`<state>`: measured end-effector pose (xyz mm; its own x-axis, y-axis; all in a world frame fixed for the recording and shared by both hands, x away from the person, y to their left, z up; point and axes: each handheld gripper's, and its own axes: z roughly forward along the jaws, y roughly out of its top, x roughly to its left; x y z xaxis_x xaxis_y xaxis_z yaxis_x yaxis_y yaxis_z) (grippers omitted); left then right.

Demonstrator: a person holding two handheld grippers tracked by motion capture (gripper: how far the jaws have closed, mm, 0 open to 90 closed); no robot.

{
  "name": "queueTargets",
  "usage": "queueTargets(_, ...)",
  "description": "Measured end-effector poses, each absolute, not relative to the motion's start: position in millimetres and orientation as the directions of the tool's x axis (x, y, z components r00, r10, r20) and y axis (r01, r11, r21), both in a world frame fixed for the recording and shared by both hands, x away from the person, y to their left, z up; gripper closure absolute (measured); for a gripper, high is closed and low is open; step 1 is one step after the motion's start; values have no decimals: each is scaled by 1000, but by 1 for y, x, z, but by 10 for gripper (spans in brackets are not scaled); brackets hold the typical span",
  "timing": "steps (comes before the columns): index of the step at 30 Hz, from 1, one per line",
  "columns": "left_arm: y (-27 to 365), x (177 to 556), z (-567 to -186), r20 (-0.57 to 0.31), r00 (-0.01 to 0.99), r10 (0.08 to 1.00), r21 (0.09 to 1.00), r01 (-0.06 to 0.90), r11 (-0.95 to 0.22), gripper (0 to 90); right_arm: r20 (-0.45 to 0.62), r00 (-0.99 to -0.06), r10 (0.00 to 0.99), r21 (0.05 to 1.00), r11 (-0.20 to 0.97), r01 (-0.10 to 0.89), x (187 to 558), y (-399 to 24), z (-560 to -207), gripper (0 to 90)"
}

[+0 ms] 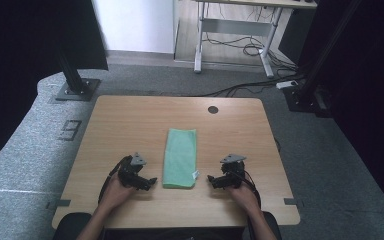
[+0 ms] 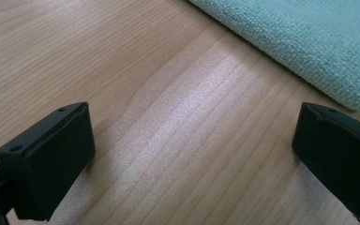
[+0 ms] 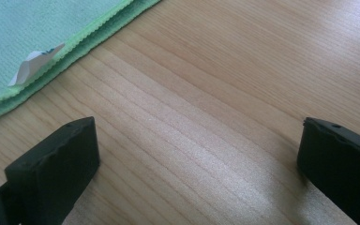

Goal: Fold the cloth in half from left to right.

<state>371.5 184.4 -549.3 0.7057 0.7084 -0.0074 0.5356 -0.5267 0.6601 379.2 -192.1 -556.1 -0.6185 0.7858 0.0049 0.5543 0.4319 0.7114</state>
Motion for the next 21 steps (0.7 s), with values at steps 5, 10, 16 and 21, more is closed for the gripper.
queueTargets(5,184,371,-549,-8,702,712,660,538,-524,0,6,-621,784,715,431,551,379,-192,-556,0)
queueTargets(10,184,371,-549,-8,700,714,660,540,-523,0,6,-621,784,715,431,551,379,-192,-557,0)
queueTargets(16,184,371,-549,-8,700,714,660,540,-523,0,6,-621,784,715,431,551,379,-192,-557,0)
queueTargets(21,184,372,-549,-8,699,715,660,540,-522,0,5,-621,783,715,431,550,379,-192,-557,0)
